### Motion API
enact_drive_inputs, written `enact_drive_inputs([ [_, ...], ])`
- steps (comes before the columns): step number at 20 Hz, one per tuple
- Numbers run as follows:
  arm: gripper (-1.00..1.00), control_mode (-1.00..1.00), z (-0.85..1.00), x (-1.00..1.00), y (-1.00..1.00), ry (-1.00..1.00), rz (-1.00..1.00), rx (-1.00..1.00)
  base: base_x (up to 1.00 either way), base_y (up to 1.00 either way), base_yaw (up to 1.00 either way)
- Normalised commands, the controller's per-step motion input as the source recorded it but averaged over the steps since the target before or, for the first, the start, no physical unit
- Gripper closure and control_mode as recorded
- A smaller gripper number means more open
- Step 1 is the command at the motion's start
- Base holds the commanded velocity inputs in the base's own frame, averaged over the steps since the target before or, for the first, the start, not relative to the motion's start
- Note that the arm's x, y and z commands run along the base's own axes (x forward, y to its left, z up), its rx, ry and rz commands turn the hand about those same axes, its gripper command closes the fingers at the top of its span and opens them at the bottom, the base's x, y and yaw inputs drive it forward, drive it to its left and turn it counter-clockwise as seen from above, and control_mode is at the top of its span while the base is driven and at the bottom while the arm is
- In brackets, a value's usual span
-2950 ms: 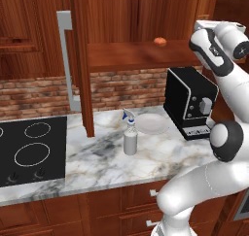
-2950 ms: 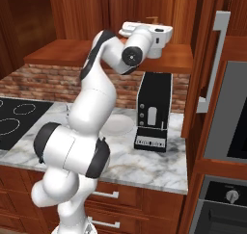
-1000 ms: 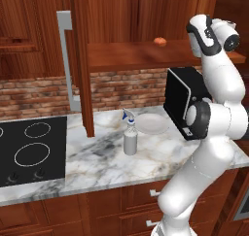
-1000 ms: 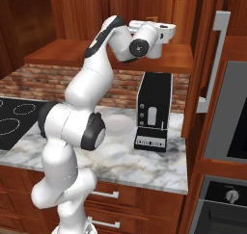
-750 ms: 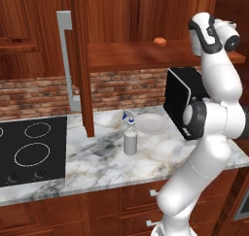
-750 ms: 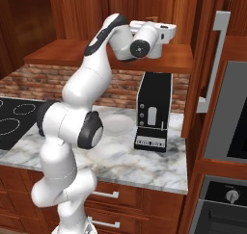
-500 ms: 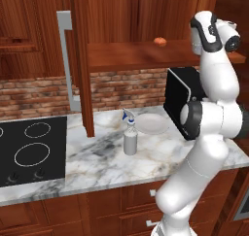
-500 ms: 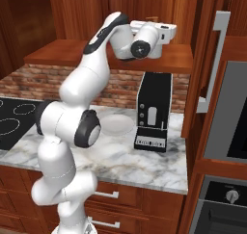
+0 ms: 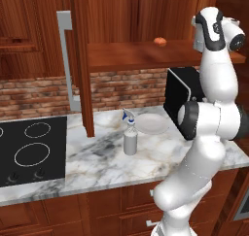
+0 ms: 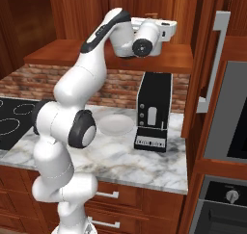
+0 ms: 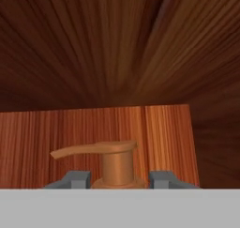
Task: Pick the spray and soap dispenser from the cabinet and place them on the counter.
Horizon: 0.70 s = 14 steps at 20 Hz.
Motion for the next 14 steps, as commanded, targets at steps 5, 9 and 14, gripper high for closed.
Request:
enact_drive_inputs([
  [5,1.0,-1.0,0.27,-0.45,0.07,0.0,0.06,0.0,0.0,0.0,0.0],
  [9,1.0,-1.0,0.07,-0.57,0.15,0.0,0.05,0.0,0.0,0.0,0.0],
  [14,1.0,-1.0,0.0,-0.62,0.25,0.0,0.03,0.0,0.0,0.0,0.0],
])
